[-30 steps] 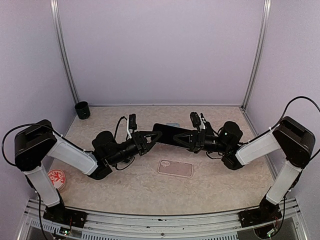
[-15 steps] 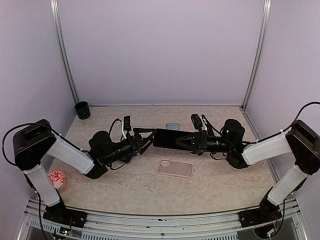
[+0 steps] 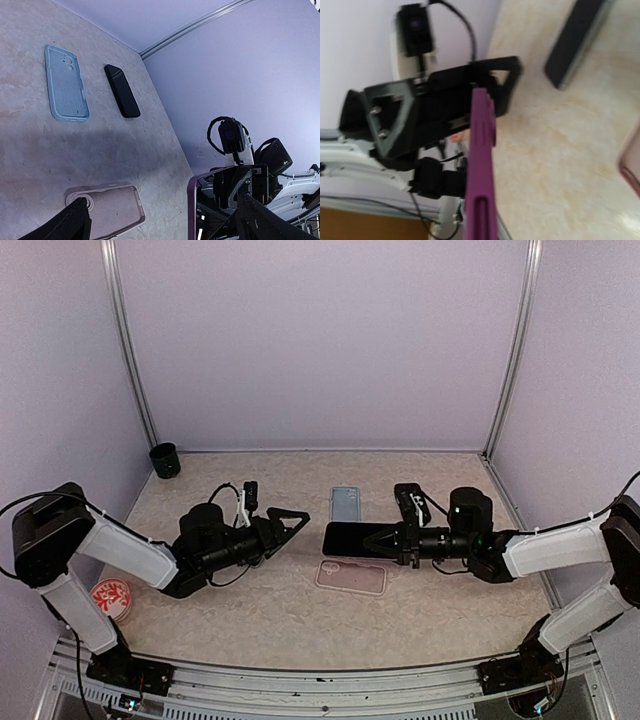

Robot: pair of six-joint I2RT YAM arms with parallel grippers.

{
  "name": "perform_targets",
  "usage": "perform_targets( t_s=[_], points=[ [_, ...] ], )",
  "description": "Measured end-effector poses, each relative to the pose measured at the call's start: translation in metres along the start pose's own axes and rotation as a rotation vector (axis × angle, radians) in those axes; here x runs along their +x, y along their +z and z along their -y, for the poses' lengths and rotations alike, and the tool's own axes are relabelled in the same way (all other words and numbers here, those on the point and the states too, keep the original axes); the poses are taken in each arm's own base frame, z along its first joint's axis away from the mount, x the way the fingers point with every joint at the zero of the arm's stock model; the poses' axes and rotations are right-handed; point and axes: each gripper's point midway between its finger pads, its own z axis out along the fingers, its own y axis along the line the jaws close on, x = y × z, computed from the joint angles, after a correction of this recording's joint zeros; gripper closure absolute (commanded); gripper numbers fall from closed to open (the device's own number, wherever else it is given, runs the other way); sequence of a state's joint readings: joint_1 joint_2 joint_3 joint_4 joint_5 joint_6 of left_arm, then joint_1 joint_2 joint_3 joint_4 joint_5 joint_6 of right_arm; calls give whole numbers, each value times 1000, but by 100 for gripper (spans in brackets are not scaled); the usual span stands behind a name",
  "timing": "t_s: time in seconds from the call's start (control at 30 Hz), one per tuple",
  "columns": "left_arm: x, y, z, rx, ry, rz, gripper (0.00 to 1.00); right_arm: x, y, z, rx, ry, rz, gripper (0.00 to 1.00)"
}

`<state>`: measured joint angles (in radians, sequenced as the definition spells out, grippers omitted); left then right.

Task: Put the phone into the phone case
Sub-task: Install the phone on the phone case.

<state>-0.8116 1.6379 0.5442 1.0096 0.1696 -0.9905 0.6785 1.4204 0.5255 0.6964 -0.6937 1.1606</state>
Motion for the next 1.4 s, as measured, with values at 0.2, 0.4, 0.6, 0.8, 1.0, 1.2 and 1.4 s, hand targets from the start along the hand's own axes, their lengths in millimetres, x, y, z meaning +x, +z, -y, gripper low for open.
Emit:
perform_targets(
  t_s=[0.2, 0.4, 0.6, 0.8, 1.0, 1.2, 1.4],
  points=[
    [6, 0, 0, -17, 62, -9, 1, 2, -6, 26, 133, 39, 23, 100],
    [8, 9, -1, -45, 76, -39, 1, 13, -8, 59, 253, 102, 1, 100],
    [22, 19, -12, -75, 66, -99, 1, 23, -1, 85, 311, 169, -42, 100],
    [41, 21, -31, -115, 47, -170, 1, 15, 7, 85, 315, 171, -43, 100],
    [53, 28, -38, -114, 28, -222, 1, 14, 13, 89, 321, 178, -50, 100],
    [64, 33, -44, -113, 4, -264, 1, 19, 14, 99, 342, 195, -62, 100],
    [72, 36, -49, -116, -10, -292, 1, 21, 14, 104, 352, 203, -68, 100]
  ],
)
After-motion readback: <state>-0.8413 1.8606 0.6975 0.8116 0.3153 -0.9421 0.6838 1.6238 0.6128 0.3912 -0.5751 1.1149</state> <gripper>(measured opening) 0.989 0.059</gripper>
